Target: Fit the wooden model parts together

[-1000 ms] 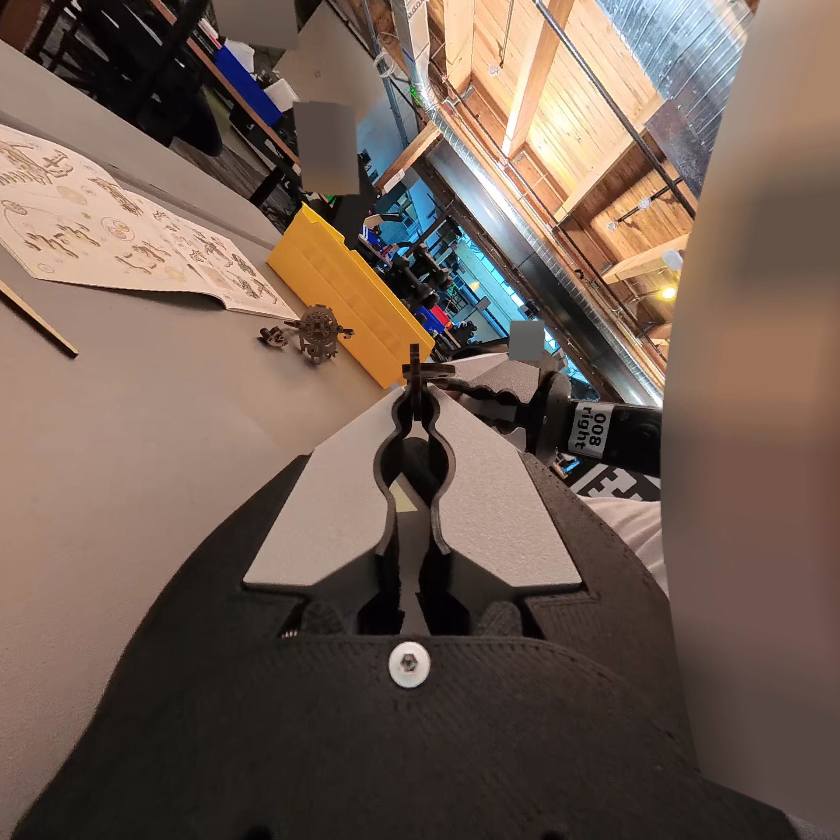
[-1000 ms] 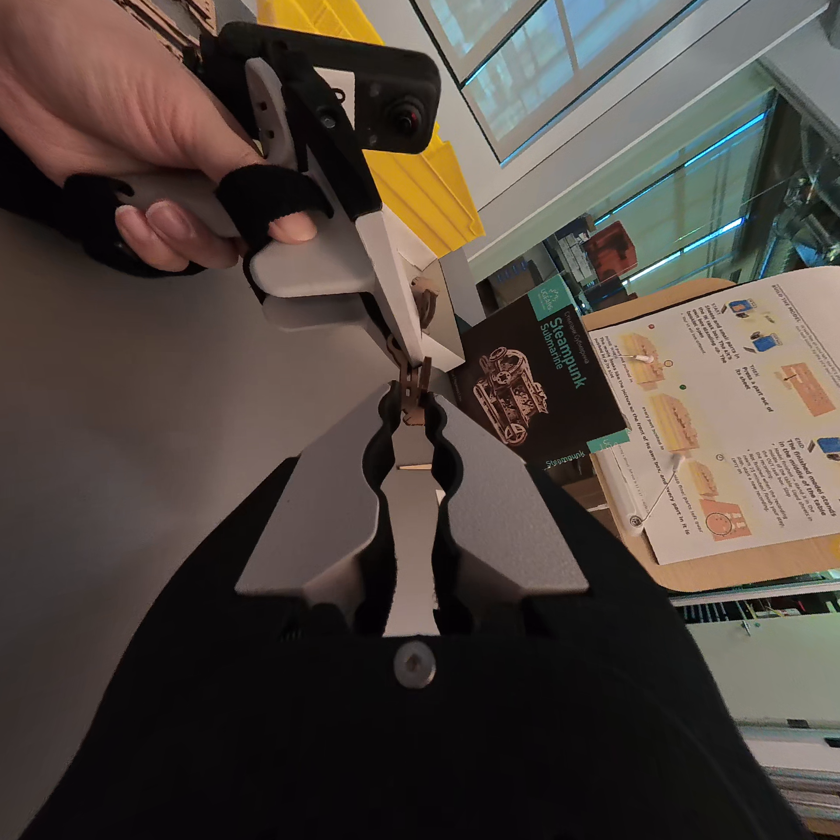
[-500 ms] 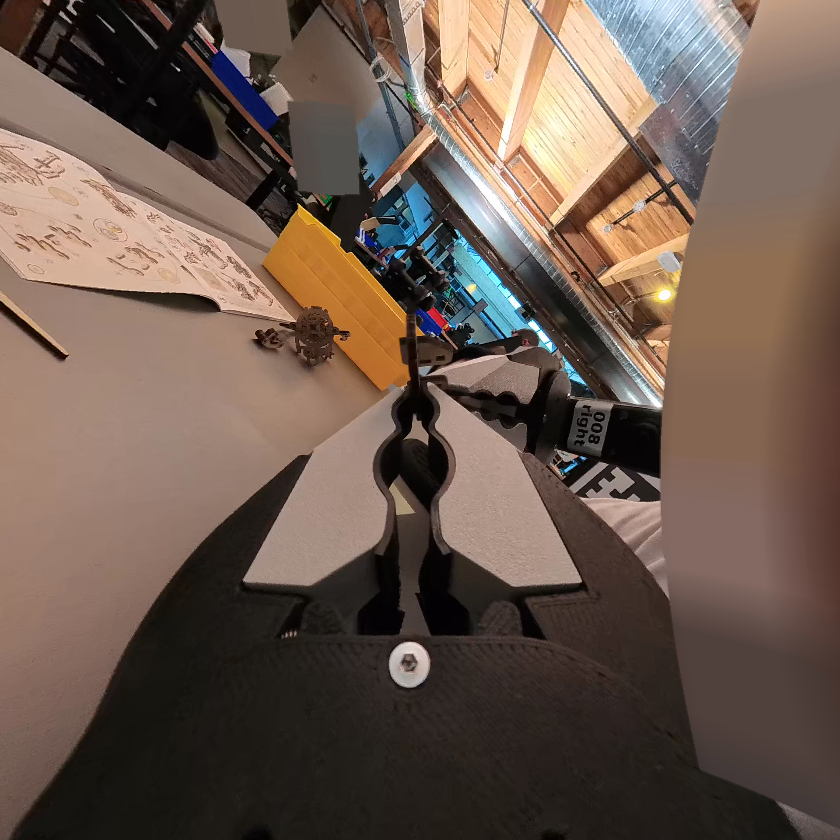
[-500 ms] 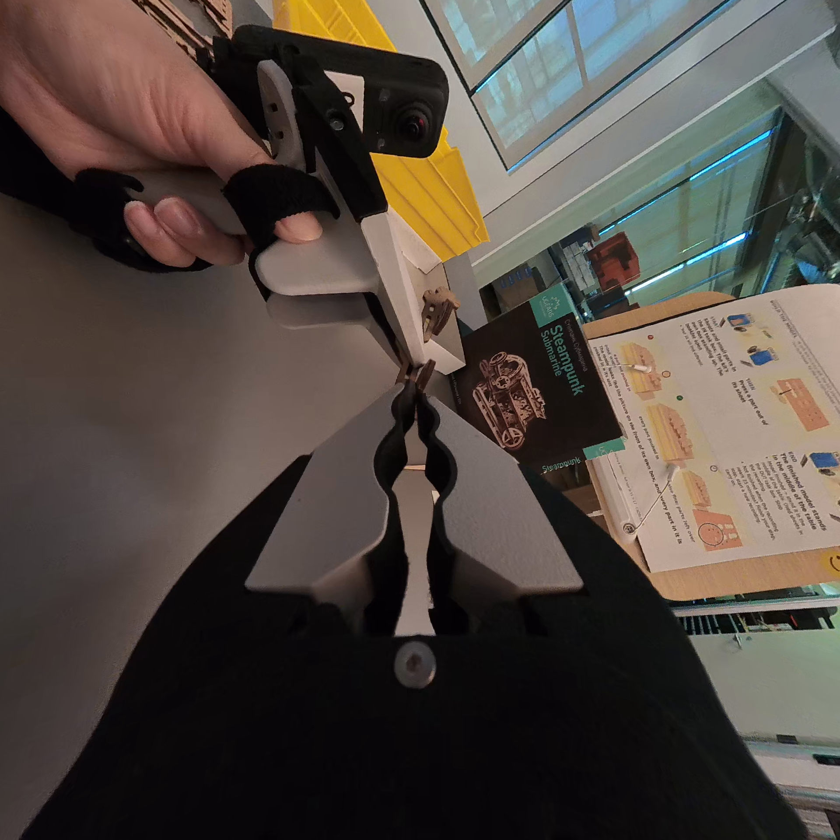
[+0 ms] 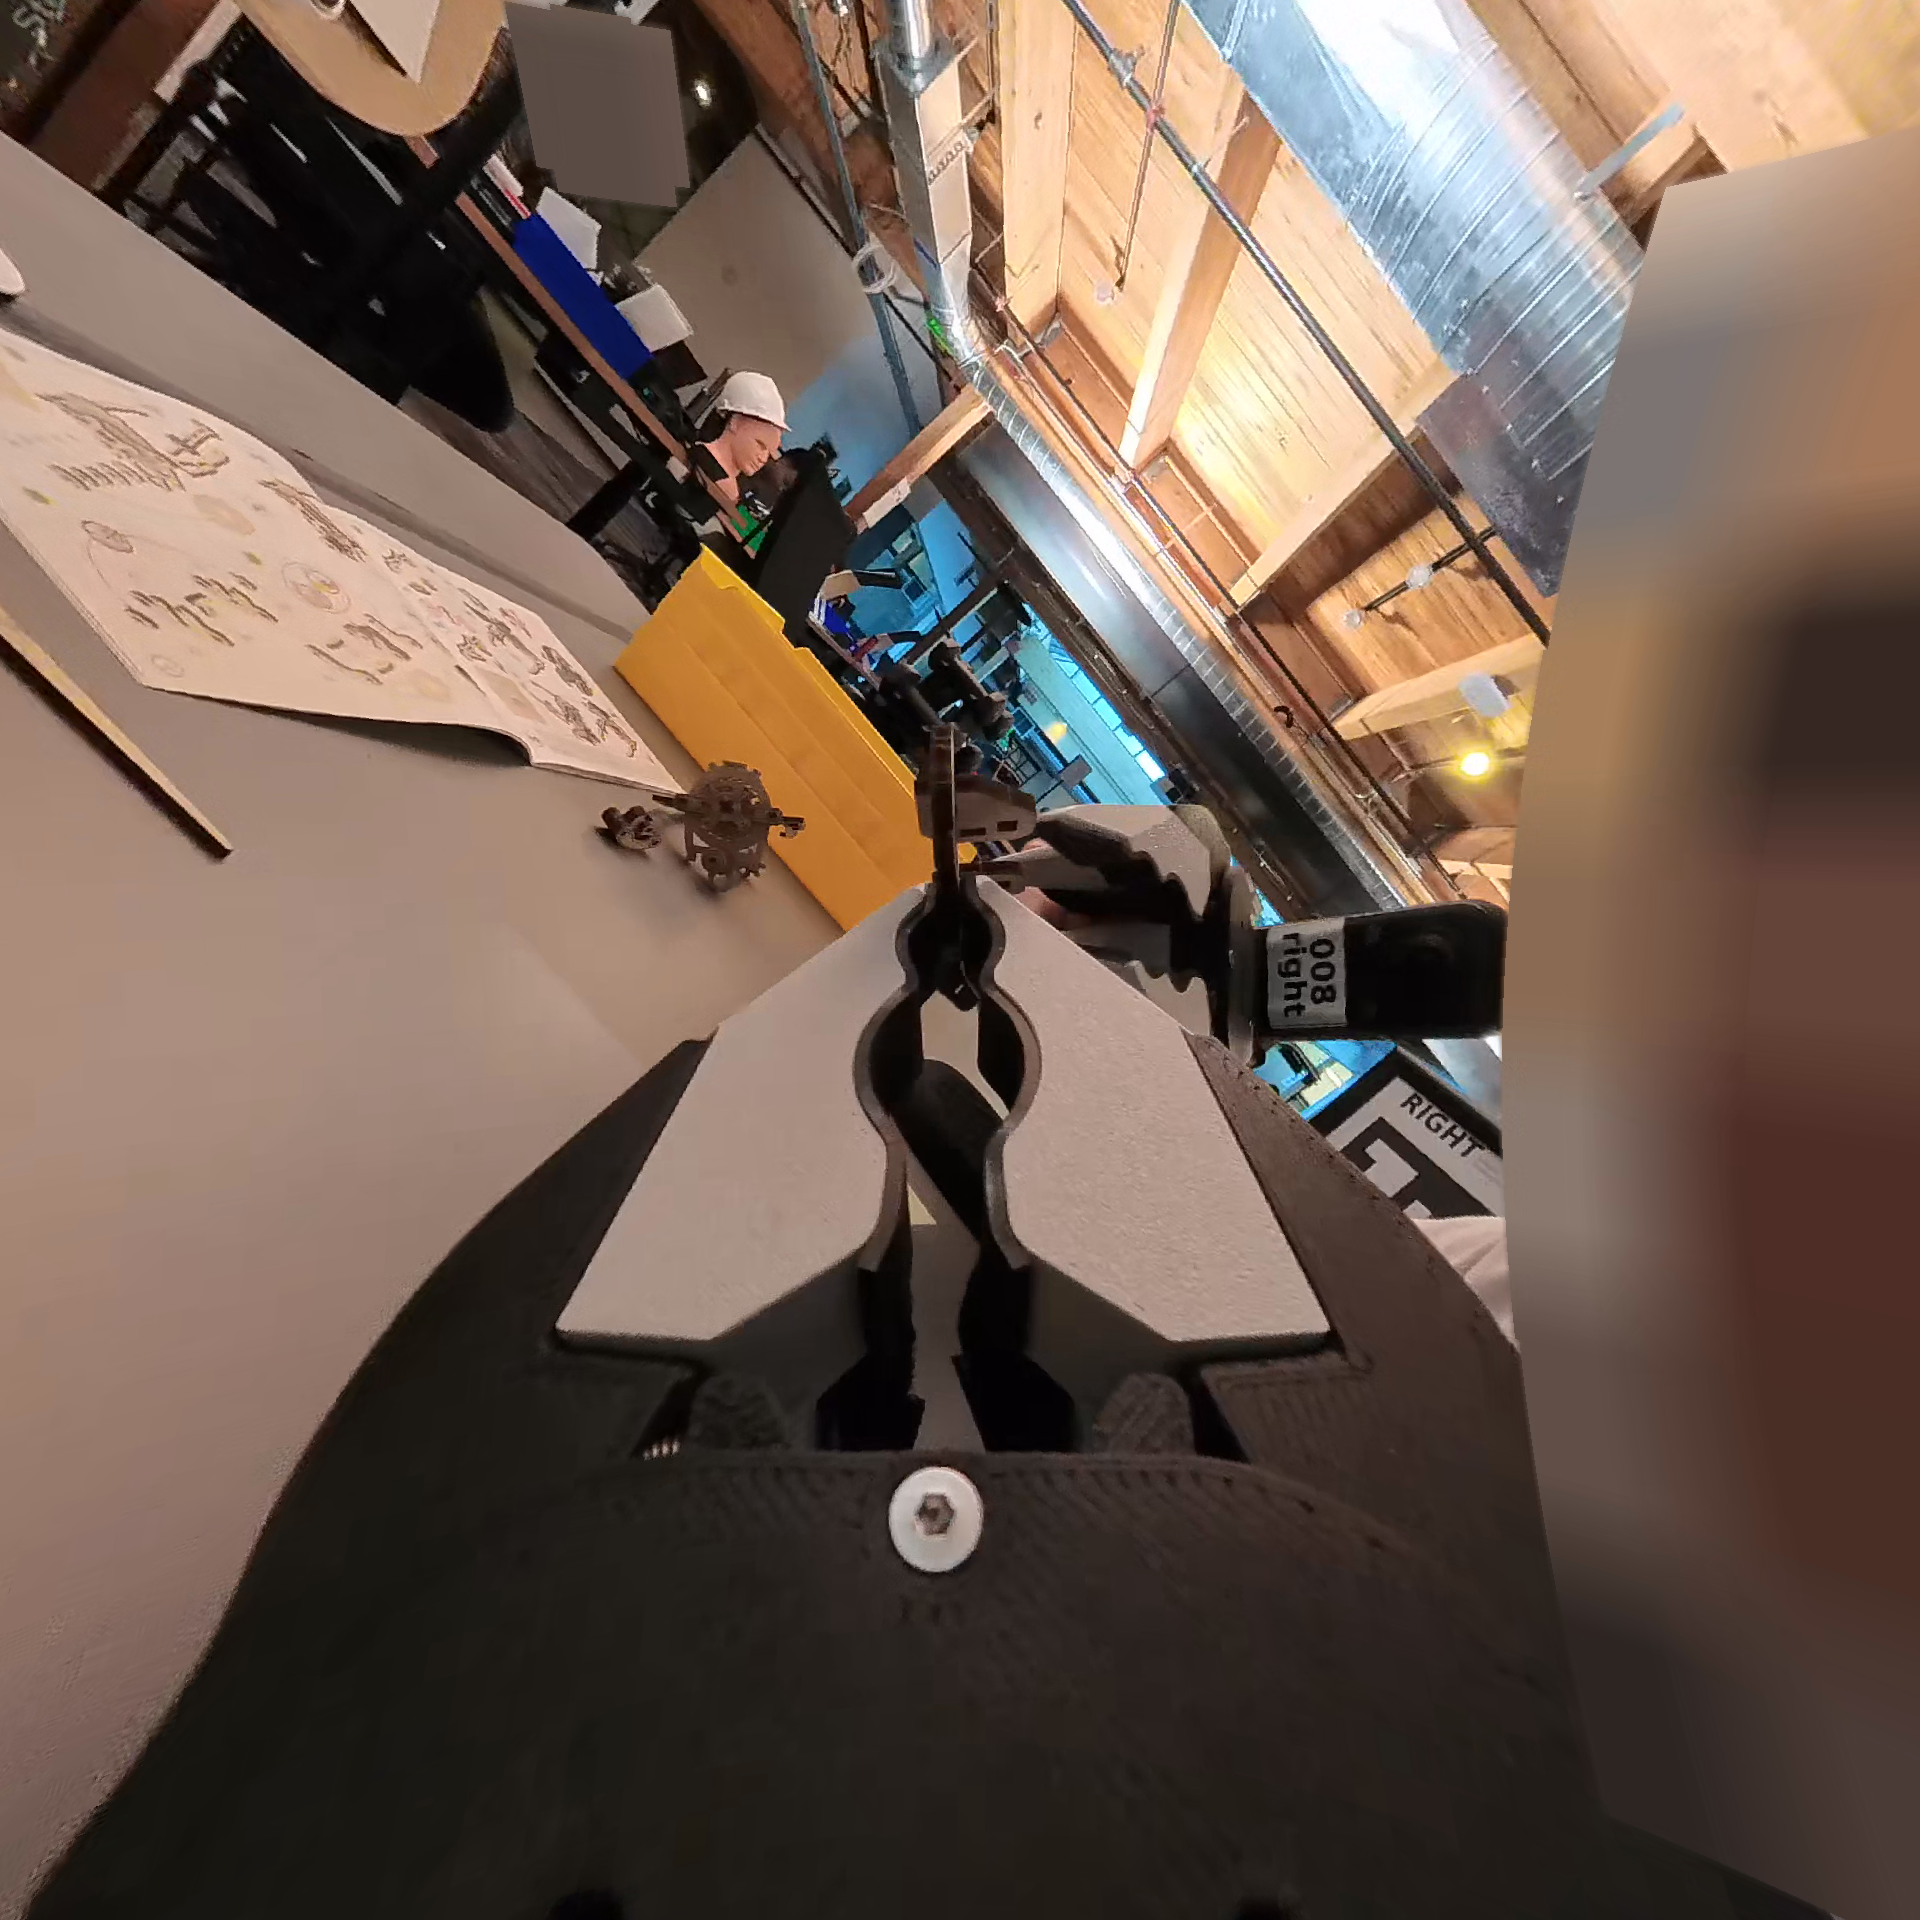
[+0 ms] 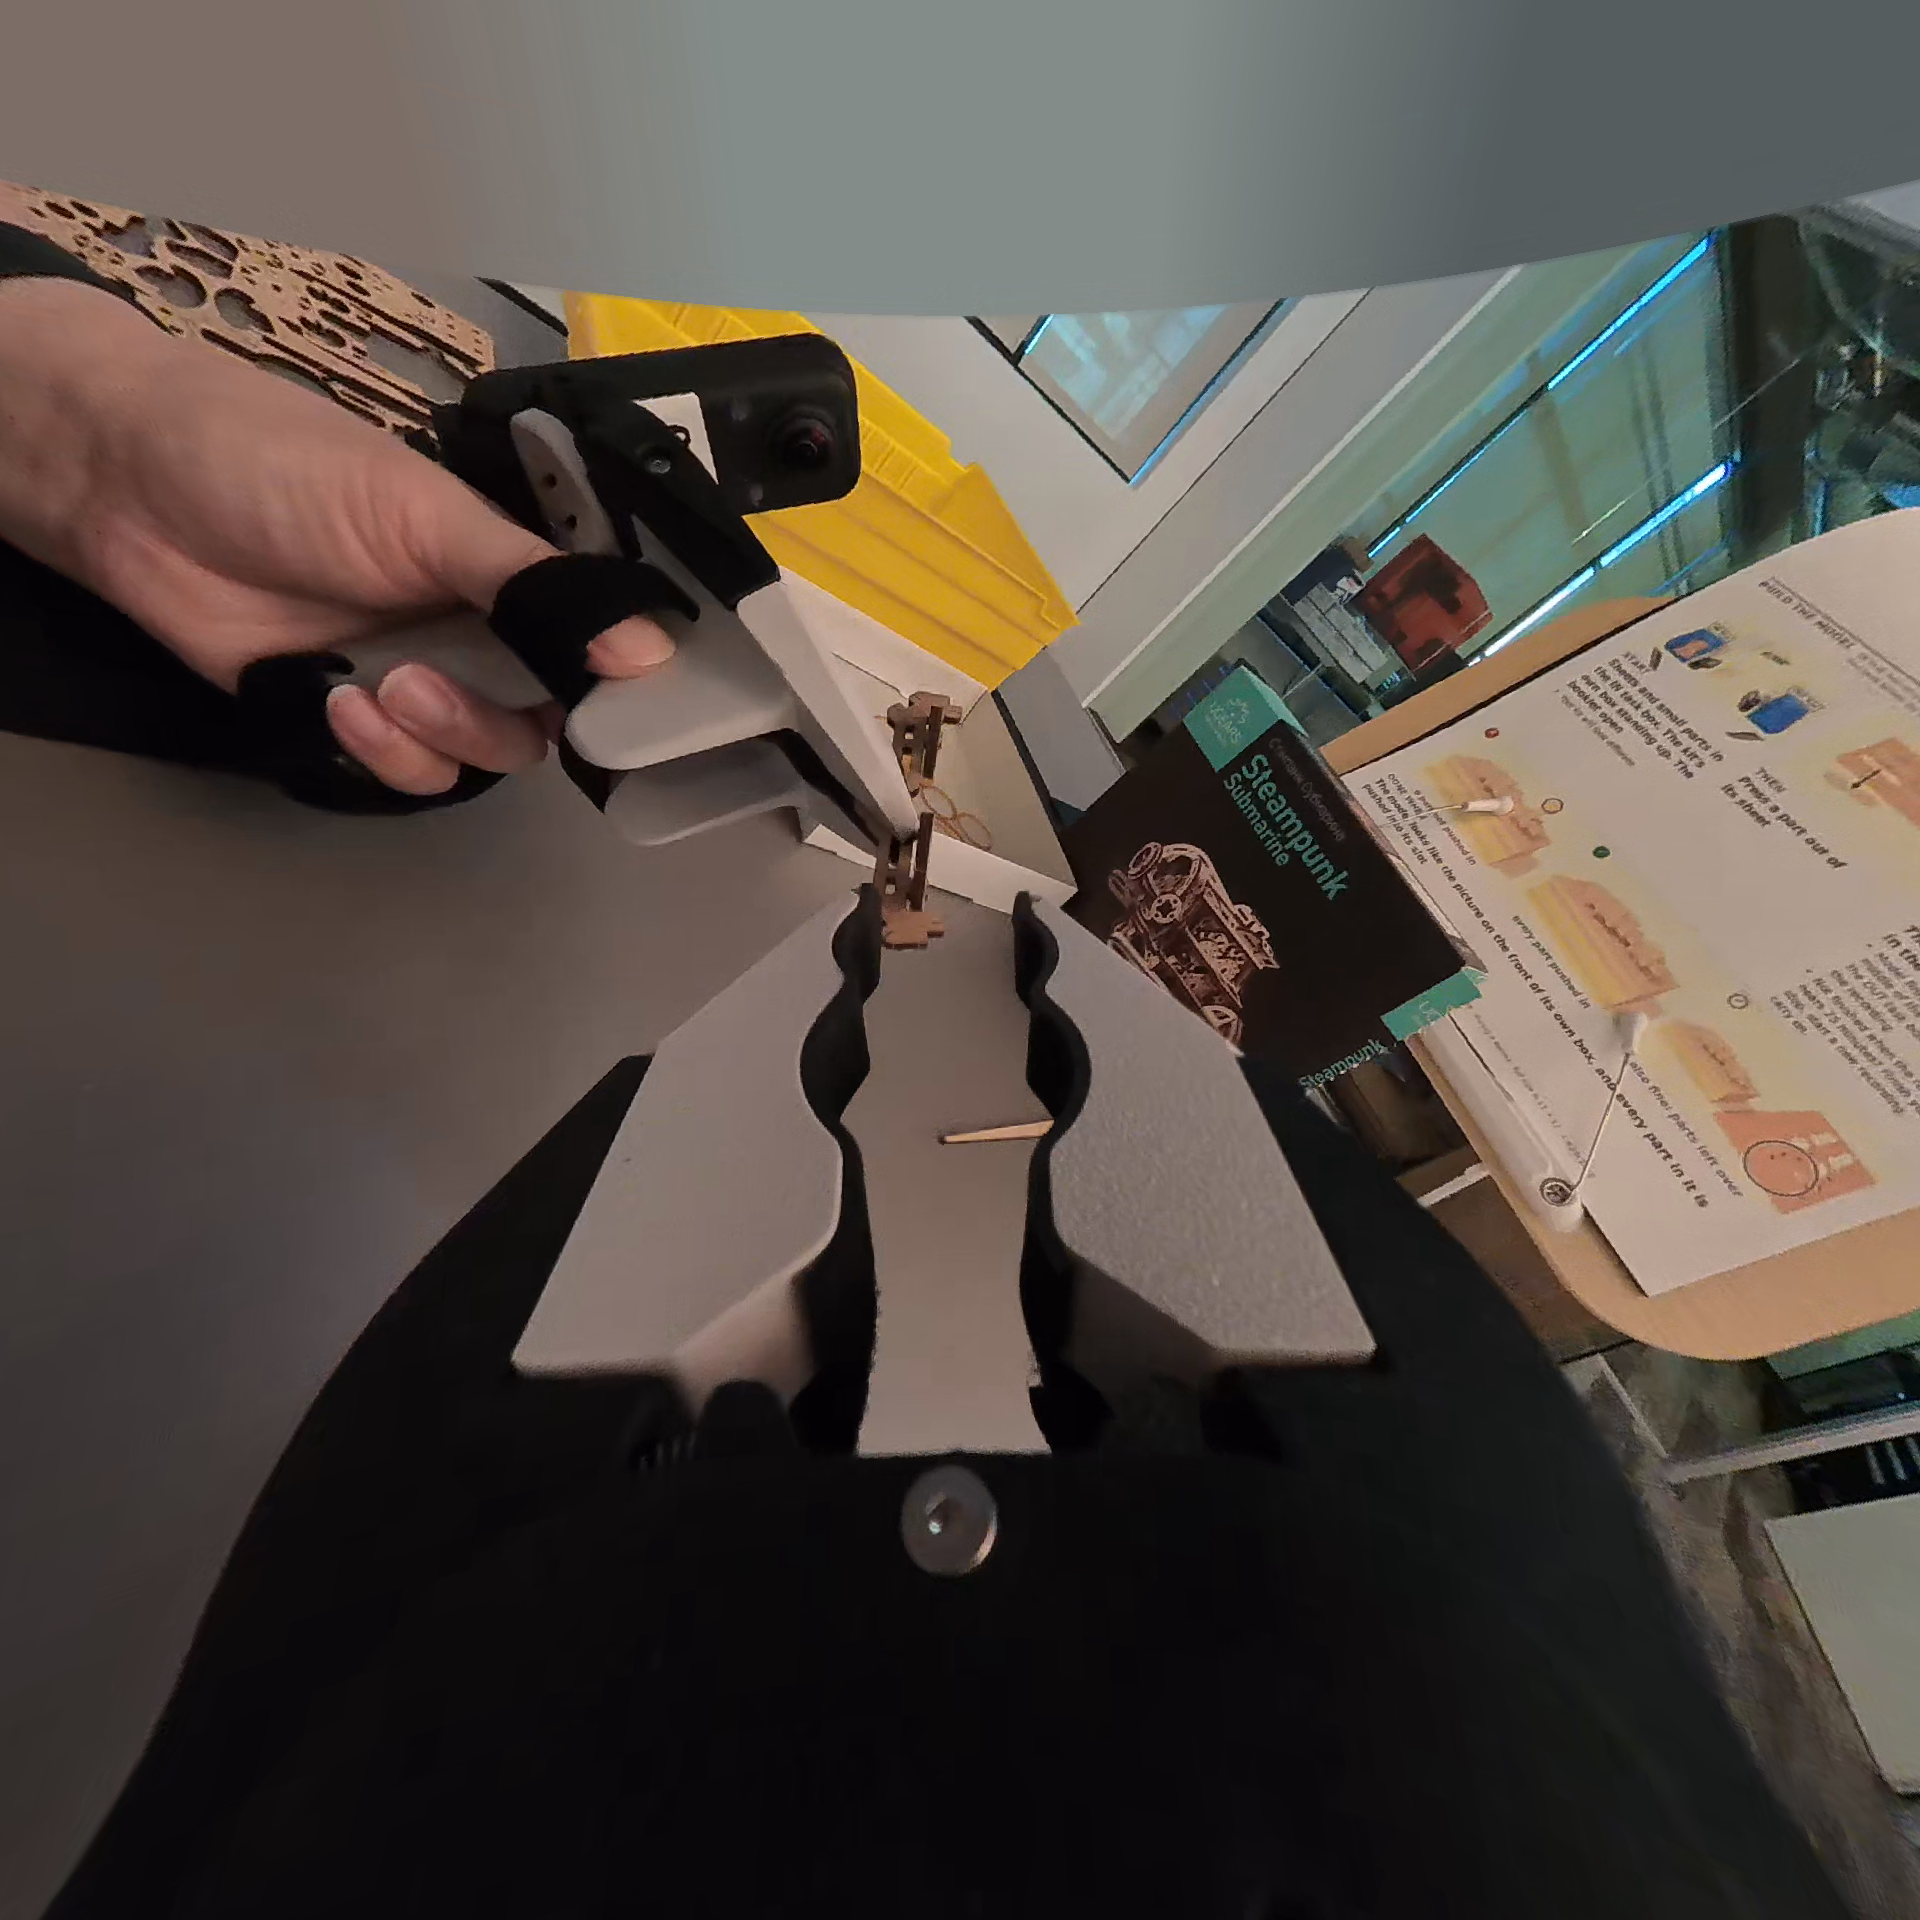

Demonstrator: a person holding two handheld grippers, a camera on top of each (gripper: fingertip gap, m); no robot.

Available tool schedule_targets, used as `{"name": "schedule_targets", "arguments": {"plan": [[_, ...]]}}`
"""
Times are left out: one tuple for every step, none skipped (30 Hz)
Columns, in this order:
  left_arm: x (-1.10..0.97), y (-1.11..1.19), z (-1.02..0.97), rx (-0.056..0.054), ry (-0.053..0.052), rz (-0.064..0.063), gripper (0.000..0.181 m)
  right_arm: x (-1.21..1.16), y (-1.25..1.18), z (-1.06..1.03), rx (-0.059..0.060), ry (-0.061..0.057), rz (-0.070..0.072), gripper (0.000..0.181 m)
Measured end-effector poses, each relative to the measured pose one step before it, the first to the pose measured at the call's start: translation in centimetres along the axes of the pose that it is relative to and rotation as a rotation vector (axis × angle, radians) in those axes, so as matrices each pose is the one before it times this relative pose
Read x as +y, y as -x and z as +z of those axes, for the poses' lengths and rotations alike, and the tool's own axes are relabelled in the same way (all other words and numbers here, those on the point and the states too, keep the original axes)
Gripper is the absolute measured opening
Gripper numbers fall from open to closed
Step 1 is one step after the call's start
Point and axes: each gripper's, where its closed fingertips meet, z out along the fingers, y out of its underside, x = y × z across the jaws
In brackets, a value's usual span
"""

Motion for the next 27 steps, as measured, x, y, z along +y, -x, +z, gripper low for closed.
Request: {"name": "schedule_targets", "arguments": {"plan": [[0.104,0.017,0.061,-0.0035,0.0033,0.0007,0.0,-0.051,0.275,0.142,-0.0089,-0.0081,0.0031,0.025],[0.083,-0.007,0.058,-0.0007,0.0017,-0.0022,0.0,0.066,0.277,0.238,-0.0067,0.0059,0.004,0.026],[0.014,-0.019,0.045,-0.0002,-0.0043,-0.0044,0.0,0.121,0.203,0.302,0.0,0.0117,-0.0054,0.026],[-0.014,-0.062,0.03,0.0022,-0.0061,-0.0014,0.0,0.188,0.074,0.295,0.0096,0.0169,-0.0103,0.026],[0.022,0.031,0.033,-0.0045,-0.0003,0.0029,0.0,0.163,0.326,0.297,-0.0067,0.0155,-0.0089,0.024],[0.051,0.06,0.018,-0.0069,0.0021,0.0052,0.0,0.057,0.147,0.172,0.0079,0.0086,-0.0131,0.017],[0.005,-0.041,-0.002,-0.0017,-0.0022,0.0067,0.0,-0.111,-0.125,0.045,0.0287,-0.0013,-0.0302,0.012],[-0.016,-0.145,0.002,0.0036,-0.0038,0.0087,0.0,-0.046,-0.05,0.072,0.0202,0.0056,-0.0438,0.01],[0.096,-0.094,0.026,0.0021,0.0062,0.0062,0.0,0.179,-0.043,0.113,0.0126,0.0221,-0.0331,0.009],[0.032,-0.034,0.025,-0.0012,0.0014,0.0024,0.0,-0.023,0.043,0.059,0.0026,0.0059,-0.0106,0.009],[-0.099,-0.131,-0.047,0.0079,-0.0082,0.001,0.0,-0.17,0.003,0.006,-0.0021,-0.0071,0.0054,0.01],[-0.043,-0.107,-0.015,0.0069,-0.0024,-0.005,0.0,-0.068,-0.005,-0.018,-0.0079,0.0,0.0128,0.011],[-0.013,-0.105,-0.009,0.0056,-0.0009,0.0025,0.0,-0.06,-0.036,-0.058,-0.0063,-0.0018,0.0129,0.011],[0.002,-0.139,0.031,0.0045,-0.0013,0.008,0.0,-0.133,-0.025,-0.064,0.0,-0.0074,0.005,0.011],[0.011,-0.15,0.041,0.0036,-0.0009,0.0084,0.0,-0.062,0.009,-0.046,0.0035,0.0004,-0.0058,0.011],[0.003,-0.09,0.013,0.0027,-0.0007,0.0054,0.0,-0.131,-0.046,-0.09,0.0126,-0.0027,-0.0158,0.011],[-0.018,-0.12,0.011,0.0063,-0.0014,-0.0025,0.0,-0.214,-0.019,-0.065,0.0114,-0.0094,-0.0145,0.011],[-0.013,0.012,-0.013,-0.0019,-0.002,-0.0049,0.0,0.054,0.103,0.059,-0.0033,0.0063,0.0004,0.014],[0.059,0.157,-0.001,-0.0096,0.0006,-0.0024,0.0,0.189,0.28,0.165,-0.0214,0.0117,0.0159,0.018],[0.046,0.168,0.004,-0.0082,0.0017,-0.0041,0.0,0.156,0.193,0.141,-0.0152,0.0066,0.0244,0.021],[0.021,0.028,0.008,0.0015,-0.0007,-0.0066,0.0,-0.03,-0.004,0.024,-0.0003,-0.0059,0.0132,0.021],[0.019,-0.032,0.027,0.0053,-0.0006,-0.0089,0.0,0.033,-0.14,0.015,0.0075,0.0013,-0.0063,0.019],[0.164,-0.027,0.094,0.0028,0.0069,-0.0062,0.0,0.366,-0.148,0.13,0.0109,0.0247,-0.0088,0.015],[0.197,0.104,0.124,-0.0119,0.0063,0.0004,0.0,0.358,-0.084,0.144,0.0094,0.0203,0.0001,0.014],[-0.001,0.164,0.014,-0.0157,-0.0055,0.0116,0.0,0.151,-0.005,0.088,0.0024,0.003,0.0139,0.013],[0.053,0.158,-0.004,-0.0107,0.0034,0.0029,0.0,0.177,0.044,0.077,-0.0051,0.0046,0.0169,0.013],[0.032,0.089,-0.009,-0.0027,0.0039,-0.0037,0.0,0.032,0.03,0.028,-0.0071,-0.0052,0.0126,0.012]]}}
